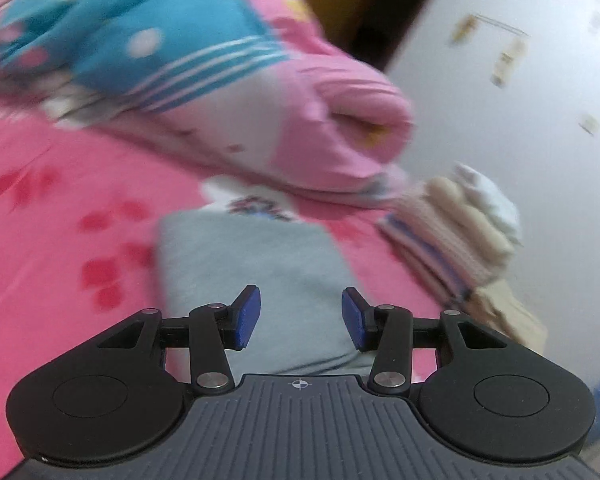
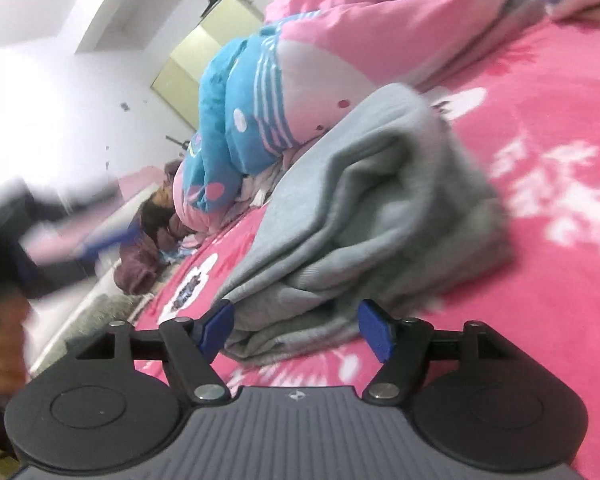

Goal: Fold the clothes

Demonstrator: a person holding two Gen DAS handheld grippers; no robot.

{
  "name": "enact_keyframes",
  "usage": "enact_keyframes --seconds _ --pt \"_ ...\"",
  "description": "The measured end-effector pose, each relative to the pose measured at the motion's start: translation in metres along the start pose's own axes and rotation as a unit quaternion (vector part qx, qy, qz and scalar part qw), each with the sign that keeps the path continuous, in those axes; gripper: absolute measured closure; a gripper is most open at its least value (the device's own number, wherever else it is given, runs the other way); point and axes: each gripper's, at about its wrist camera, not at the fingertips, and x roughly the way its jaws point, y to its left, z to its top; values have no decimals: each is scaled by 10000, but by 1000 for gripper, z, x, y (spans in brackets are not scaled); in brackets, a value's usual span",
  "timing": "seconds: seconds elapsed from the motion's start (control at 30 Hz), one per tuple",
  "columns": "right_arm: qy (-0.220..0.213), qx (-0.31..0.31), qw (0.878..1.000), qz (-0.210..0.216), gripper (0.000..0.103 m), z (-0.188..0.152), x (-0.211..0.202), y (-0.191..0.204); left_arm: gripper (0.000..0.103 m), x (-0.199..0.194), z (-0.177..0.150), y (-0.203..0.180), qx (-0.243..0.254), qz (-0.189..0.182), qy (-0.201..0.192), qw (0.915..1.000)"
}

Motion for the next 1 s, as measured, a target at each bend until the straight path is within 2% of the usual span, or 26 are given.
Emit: enact_keyframes --seconds 0.1,0.23,0.4,0.5,0.63,0.67,0.77,0.83,0.9,1.0 --pt "-296 416 9987 3 31 10 -29 -14 58 13 -18 20 -403 541 55 9977" --pt "-755 952 9926 13 31 33 -54 -30 59 41 -36 33 -600 858 301 9941" --pt "-452 981 9922 -630 31 69 -29 -32 58 58 -38 33 -379 831 447 9948" --pt "-168 1048 9907 -848 32 71 -17 -34 58 58 -41 36 -256 764 481 9956" --pt "40 1136 9898 -856 49 72 -5 -35 58 60 -46 39 -113 683 524 9962" --pt "42 1126 9900 -844 60 73 -2 -34 58 61 -47 39 -74 680 533 9962" --pt "29 991 9909 -915 80 77 0 -27 58 62 -49 36 29 678 552 9962" --pt "-73 894 9930 -772 86 82 -8 -20 58 62 -50 35 59 639 570 9963" --pt "-183 748 9953 -579 87 83 -17 -12 58 61 -51 35 89 584 602 9964" --pt "-161 794 9939 -743 87 74 -20 -24 58 62 -54 34 122 518 698 9961"
